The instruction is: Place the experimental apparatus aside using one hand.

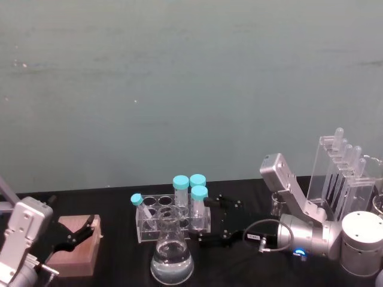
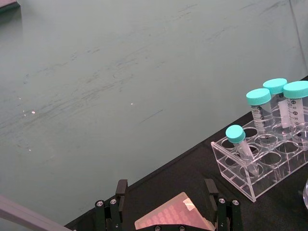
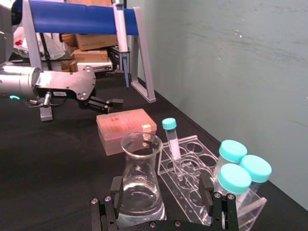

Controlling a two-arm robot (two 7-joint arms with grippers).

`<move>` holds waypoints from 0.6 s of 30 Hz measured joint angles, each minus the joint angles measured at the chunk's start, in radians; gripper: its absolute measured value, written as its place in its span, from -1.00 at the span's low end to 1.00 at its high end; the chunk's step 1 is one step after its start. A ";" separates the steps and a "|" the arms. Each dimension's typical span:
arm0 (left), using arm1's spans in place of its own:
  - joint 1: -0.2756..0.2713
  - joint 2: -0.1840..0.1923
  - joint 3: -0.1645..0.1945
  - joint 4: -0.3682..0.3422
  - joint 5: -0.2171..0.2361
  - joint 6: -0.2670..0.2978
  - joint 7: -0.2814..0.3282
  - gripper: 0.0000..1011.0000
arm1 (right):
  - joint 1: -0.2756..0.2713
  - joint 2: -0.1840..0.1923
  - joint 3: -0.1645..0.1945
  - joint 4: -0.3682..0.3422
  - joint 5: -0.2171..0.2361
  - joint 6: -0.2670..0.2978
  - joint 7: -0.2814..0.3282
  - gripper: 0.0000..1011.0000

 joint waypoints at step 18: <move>0.000 0.000 0.000 0.000 0.000 0.000 0.000 0.98 | 0.047 -0.018 -0.061 0.043 0.038 -0.011 0.031 0.98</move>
